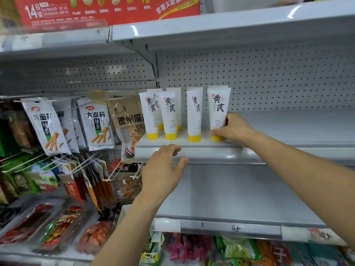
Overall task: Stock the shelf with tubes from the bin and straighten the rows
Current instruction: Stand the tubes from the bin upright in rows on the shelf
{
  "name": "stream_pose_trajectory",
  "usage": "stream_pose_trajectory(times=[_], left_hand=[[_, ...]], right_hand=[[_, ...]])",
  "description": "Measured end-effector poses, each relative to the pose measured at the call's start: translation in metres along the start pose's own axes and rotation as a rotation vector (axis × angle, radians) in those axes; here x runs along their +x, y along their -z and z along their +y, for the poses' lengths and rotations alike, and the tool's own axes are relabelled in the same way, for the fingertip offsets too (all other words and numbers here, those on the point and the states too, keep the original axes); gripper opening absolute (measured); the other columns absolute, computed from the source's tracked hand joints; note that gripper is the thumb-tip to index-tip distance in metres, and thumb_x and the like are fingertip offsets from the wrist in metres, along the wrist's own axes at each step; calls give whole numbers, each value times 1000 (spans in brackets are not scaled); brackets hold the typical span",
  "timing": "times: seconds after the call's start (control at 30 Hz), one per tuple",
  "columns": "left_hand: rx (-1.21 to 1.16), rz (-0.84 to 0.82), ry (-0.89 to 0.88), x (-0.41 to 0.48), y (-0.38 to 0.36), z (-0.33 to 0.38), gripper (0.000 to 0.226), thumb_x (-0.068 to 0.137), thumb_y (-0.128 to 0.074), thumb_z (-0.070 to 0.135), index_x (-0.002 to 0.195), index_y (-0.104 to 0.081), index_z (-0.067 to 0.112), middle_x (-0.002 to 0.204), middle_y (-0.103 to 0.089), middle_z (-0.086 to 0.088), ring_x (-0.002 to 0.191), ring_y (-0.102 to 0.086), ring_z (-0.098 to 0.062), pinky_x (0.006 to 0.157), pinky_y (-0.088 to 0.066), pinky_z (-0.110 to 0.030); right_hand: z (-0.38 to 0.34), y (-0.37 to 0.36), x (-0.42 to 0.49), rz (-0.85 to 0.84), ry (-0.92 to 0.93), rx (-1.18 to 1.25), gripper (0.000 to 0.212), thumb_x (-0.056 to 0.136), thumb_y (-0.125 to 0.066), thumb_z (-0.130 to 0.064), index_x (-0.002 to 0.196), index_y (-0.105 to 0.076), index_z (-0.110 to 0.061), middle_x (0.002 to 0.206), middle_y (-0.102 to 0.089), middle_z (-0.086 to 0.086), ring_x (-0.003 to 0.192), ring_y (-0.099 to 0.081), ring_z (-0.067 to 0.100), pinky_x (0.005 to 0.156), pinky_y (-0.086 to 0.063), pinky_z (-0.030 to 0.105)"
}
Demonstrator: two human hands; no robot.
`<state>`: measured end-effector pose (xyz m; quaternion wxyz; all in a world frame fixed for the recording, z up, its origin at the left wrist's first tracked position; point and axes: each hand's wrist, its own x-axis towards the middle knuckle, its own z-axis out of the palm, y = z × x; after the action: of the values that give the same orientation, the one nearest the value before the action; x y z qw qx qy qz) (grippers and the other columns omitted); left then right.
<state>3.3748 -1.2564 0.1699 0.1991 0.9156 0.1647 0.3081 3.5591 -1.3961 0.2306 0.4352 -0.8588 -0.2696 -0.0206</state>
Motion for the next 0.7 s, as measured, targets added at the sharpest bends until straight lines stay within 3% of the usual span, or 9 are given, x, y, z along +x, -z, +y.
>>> stream_pose_trajectory(times=[0.1,0.23,0.37,0.53,0.7], left_hand=[[-2,-27,-3,-1,2,-2,36,93,-54,44,127,-53,31,122,-58,15,113,-55,-9,88,-51,-35],[-21,-35,-12,-5,4,-13,37,93,-55,43,127,-53,30,117,-61,15,109,-57,-10,87,-51,-36],[-48,-59,-7,-21,3,-33,39,91,-58,44,127,-52,31,114,-61,15,106,-58,-9,88,-52,-37],[-65,-136,24,-48,-3,-67,41,91,-59,44,128,-53,29,116,-61,12,104,-59,-11,87,-52,-37],[-89,-268,186,-91,-22,-129,39,91,-60,40,127,-55,26,110,-65,10,100,-62,-14,86,-50,-34]], right_hand=[[-1,-1,-8,30,-44,-13,44,74,-79,-20,109,-55,-9,109,-65,5,93,-61,19,75,-46,29],[-1,2,-32,168,-3,-190,65,79,-75,-29,132,-43,-8,132,-50,11,116,-53,28,92,-45,37],[-2,-5,-79,231,135,-424,44,86,-64,-30,125,-50,-14,125,-53,8,109,-54,27,85,-47,39],[2,-49,-132,148,196,-468,40,88,-62,-29,124,-49,-17,119,-58,2,107,-55,23,84,-50,41],[27,-127,-169,-103,134,-461,38,90,-61,-34,124,-51,-20,117,-59,-3,104,-56,18,81,-49,35]])
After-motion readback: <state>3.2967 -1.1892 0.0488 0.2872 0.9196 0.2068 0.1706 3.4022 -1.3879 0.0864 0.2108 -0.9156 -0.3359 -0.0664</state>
